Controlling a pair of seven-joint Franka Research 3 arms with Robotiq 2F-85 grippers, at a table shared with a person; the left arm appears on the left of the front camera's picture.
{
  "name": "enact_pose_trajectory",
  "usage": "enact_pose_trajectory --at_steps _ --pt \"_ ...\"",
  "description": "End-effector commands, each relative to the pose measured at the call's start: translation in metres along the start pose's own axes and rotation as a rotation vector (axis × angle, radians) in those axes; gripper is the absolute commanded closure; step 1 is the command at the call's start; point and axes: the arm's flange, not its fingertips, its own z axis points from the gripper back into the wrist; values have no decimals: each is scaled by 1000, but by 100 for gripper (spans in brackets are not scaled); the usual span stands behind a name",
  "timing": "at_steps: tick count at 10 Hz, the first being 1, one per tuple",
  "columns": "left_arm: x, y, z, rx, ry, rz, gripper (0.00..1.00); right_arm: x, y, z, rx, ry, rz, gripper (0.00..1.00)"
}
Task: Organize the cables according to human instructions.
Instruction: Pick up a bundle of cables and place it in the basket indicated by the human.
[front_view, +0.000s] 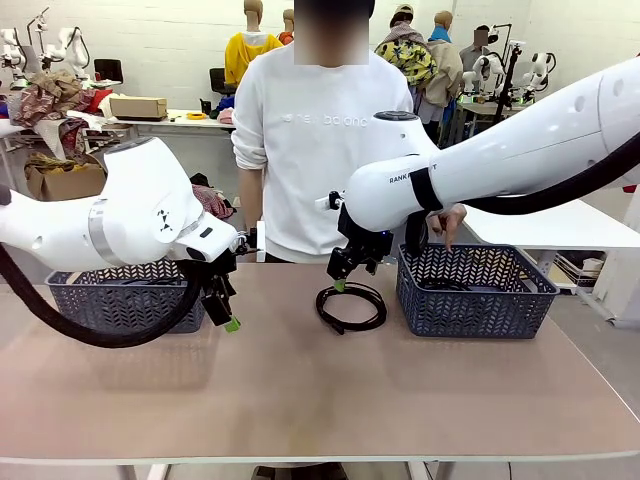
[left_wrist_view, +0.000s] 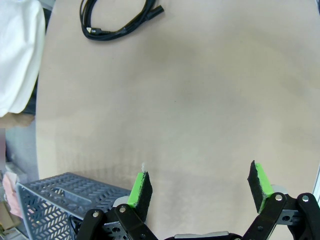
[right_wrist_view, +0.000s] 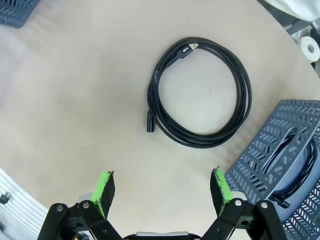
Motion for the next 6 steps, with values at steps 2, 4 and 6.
enact_pose_trajectory --at_steps 2,4,6 --pt "-1 0 1 -2 1 1 0 -3 1 4 -1 -4 10 0" --pt "-1 0 1 -2 1 1 0 -3 1 4 -1 -4 10 0" --pt "-1 0 1 -2 1 1 0 -3 1 4 -1 -4 10 0"
